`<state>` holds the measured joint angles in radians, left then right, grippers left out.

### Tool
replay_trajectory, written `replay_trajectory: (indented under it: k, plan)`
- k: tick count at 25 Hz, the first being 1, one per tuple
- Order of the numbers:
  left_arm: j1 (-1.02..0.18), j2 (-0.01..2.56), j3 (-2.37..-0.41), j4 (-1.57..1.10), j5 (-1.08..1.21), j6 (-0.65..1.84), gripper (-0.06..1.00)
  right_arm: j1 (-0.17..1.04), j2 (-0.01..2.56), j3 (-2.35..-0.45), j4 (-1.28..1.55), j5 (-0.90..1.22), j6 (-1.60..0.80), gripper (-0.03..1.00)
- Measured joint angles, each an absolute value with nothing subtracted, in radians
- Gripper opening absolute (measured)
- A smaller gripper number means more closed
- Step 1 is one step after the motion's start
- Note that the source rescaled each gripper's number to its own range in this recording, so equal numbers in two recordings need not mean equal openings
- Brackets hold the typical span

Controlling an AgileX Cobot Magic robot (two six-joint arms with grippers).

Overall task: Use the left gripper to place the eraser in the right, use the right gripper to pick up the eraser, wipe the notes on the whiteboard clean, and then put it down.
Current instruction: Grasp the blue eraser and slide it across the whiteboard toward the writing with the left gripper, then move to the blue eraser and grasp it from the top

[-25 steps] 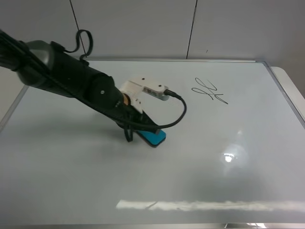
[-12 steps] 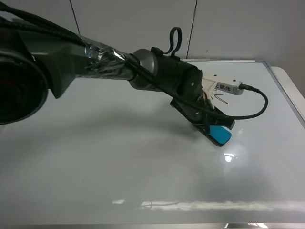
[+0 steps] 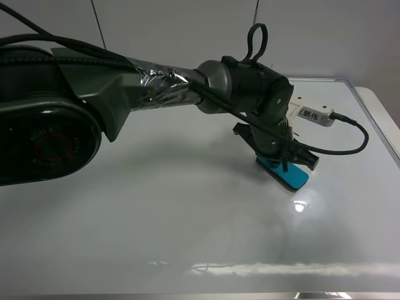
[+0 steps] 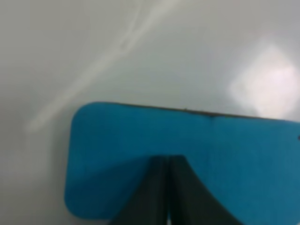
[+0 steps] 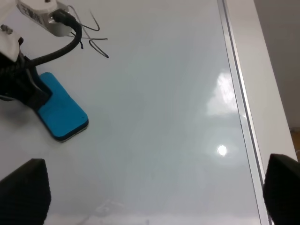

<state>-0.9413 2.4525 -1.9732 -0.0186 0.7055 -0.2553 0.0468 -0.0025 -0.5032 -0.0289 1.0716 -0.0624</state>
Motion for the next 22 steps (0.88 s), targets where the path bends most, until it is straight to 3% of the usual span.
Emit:
replay_trajectory:
  k: [7,9,12,13,14,16,18,22]
  plan:
    - [-0.940,2.399,-1.972,0.024,0.754,-0.292,0.00,0.047,-0.002,-0.503,-0.030,1.072,-0.062,0.80]
    - [-0.940,2.365,-1.972,0.043,0.759,-0.312,0.04,0.047,-0.002,-0.503,-0.030,1.072,-0.062,0.80]
    - [-0.940,2.345,-1.972,0.067,0.783,-0.316,0.27,0.047,-0.002,-0.503,-0.030,1.072,-0.062,0.80]
    - [-0.940,2.342,-1.972,0.072,0.791,-0.318,0.42,0.047,-0.002,-0.503,-0.030,1.072,-0.062,0.80]
    - [-0.940,2.338,-1.972,0.076,0.802,-0.319,0.65,0.047,-0.002,-0.503,-0.030,1.072,-0.062,0.80]
    - [-0.940,2.334,-1.972,0.087,0.823,-0.319,0.87,0.047,-0.002,-0.503,-0.030,1.072,-0.062,0.80]
    - [-0.938,2.325,-1.972,0.104,0.829,-0.319,0.96,0.047,-0.002,-0.503,-0.030,1.072,-0.062,0.80]
    - [-0.938,2.306,-1.972,0.128,0.833,-0.319,0.99,0.047,-0.002,-0.503,-0.030,1.072,-0.062,0.80]
